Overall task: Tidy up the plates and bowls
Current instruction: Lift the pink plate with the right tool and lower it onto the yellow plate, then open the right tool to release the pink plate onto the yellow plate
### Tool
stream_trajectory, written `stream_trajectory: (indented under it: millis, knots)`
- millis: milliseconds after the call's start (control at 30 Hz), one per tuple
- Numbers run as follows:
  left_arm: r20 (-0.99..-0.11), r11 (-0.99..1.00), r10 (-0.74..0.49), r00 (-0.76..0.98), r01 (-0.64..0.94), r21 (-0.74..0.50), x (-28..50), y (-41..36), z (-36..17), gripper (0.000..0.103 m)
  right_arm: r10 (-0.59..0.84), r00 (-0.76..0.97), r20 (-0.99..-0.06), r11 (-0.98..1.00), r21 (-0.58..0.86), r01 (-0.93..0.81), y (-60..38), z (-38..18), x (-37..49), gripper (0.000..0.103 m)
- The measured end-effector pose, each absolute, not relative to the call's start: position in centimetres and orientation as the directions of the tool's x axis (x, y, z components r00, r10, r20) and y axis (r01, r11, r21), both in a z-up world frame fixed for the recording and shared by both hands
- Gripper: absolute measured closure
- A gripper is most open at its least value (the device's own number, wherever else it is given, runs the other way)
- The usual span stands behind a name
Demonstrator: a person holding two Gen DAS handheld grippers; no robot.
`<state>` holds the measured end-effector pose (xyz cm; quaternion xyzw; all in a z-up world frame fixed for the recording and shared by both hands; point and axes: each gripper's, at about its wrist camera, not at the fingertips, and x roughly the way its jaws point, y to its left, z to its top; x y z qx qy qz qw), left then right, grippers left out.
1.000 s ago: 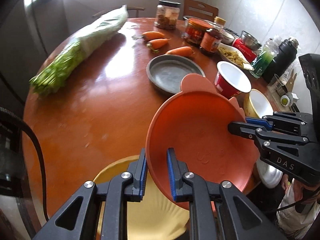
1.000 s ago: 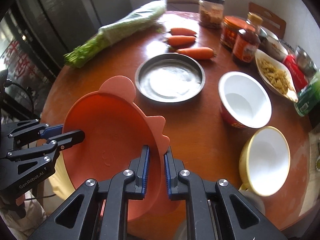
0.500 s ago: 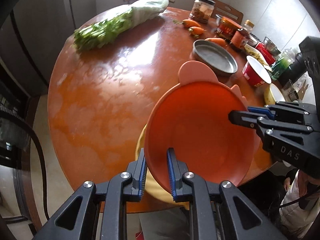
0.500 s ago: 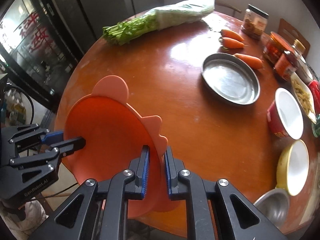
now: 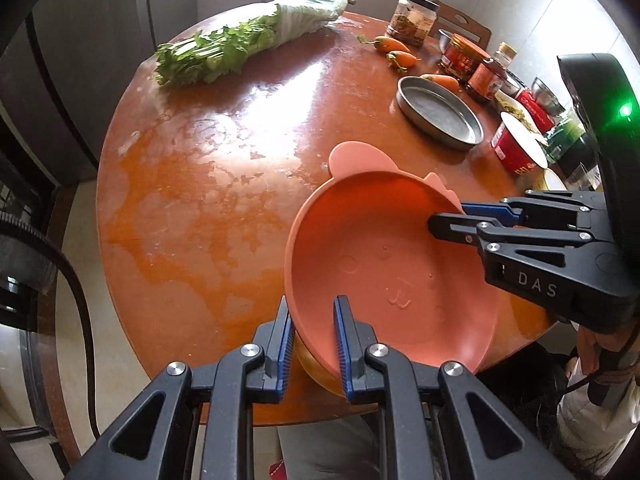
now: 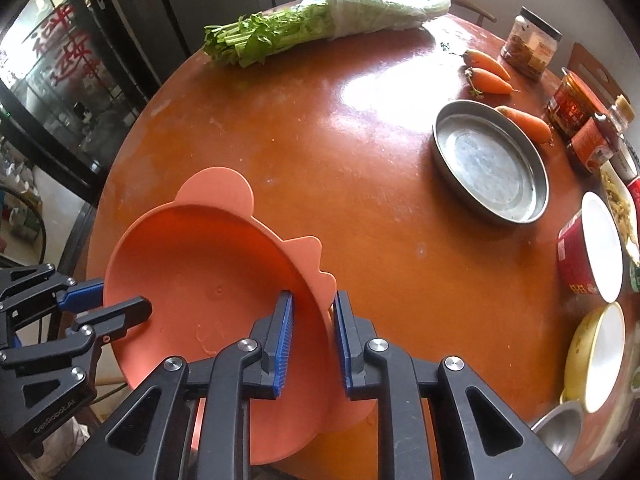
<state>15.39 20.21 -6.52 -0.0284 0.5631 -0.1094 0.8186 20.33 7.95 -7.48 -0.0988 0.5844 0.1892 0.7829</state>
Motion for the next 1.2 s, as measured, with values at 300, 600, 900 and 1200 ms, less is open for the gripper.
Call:
stream_trajectory:
  millis: [300, 600, 900, 1200]
  knots:
    - [-0.913, 0.975, -0.205, 0.352, 0.150, -0.161, 15.2, 20.3, -6.2, 0.084, 0.157, 0.260, -0.953, 0.906, 0.034, -0.423, 8.4, -7.7, 20.3, 0.086]
    - [-0.880, 0.990, -0.135, 0.455, 0.103, -0.099, 14.7, 21.0, -4.3, 0.084, 0.171, 0.259, -0.951, 0.904, 0.047, -0.425, 8.1, -7.7, 20.2, 0.085]
    - [-0.811, 0.981, -0.192, 0.553, 0.109, -0.158, 14.0, 21.2, -1.7, 0.084, 0.232, 0.299, -0.926, 0.928, 0.118, -0.352, 5.2, -5.6, 19.3, 0.070]
    - [-0.806, 0.976, -0.199, 0.558, 0.190, -0.109, 15.4, 17.0, 0.1, 0.084, 0.242, 0.419, -0.875, 0.962, 0.160, -0.221, -0.7, -0.8, 18.4, 0.059]
